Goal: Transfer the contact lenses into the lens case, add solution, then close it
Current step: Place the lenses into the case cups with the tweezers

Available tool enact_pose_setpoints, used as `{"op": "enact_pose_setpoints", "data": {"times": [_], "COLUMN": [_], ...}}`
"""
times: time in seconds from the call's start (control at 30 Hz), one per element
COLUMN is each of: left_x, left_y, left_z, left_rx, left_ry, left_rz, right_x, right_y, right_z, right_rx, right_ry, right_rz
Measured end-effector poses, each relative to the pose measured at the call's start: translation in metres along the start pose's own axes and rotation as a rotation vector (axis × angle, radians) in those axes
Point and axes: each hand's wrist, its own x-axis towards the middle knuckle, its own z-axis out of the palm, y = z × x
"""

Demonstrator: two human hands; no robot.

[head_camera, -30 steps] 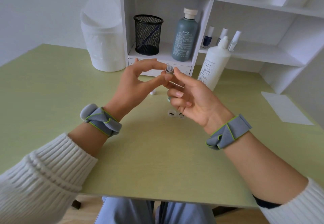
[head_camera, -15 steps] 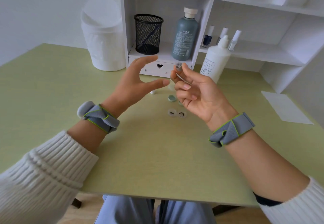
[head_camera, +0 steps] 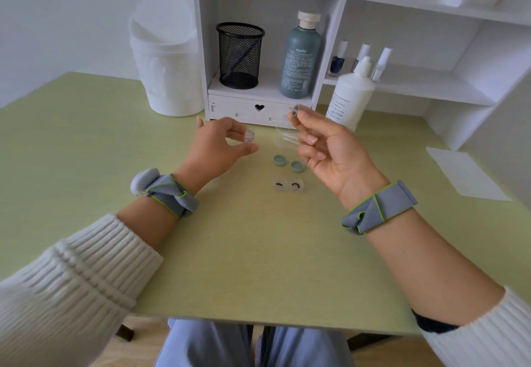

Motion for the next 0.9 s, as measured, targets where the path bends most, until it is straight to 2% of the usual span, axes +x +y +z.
{"op": "enact_pose_setpoints", "data": {"times": [0.4,0.7,0.9], "left_x": [0.002,-0.01,-0.014], "left_y": [-0.003,0.024,0.032], "left_z": [0.002,-0.002,-0.006], "left_rx": [-0.018,-0.105,-0.1], "left_ry": [0.017,0.034,0.036], "left_rz": [0.013,0.216,0.28], "right_x": [0.003,0.0,0.001], "right_y": [0.003,0.001,0.002], "right_z": [-0.001,-0.007,-0.009], "right_rx": [-0.118,-0.612,-0.707], "right_ry": [0.031,0.002,-0.025], "right_rz": [-0.11,-0.518,-0.601]}}
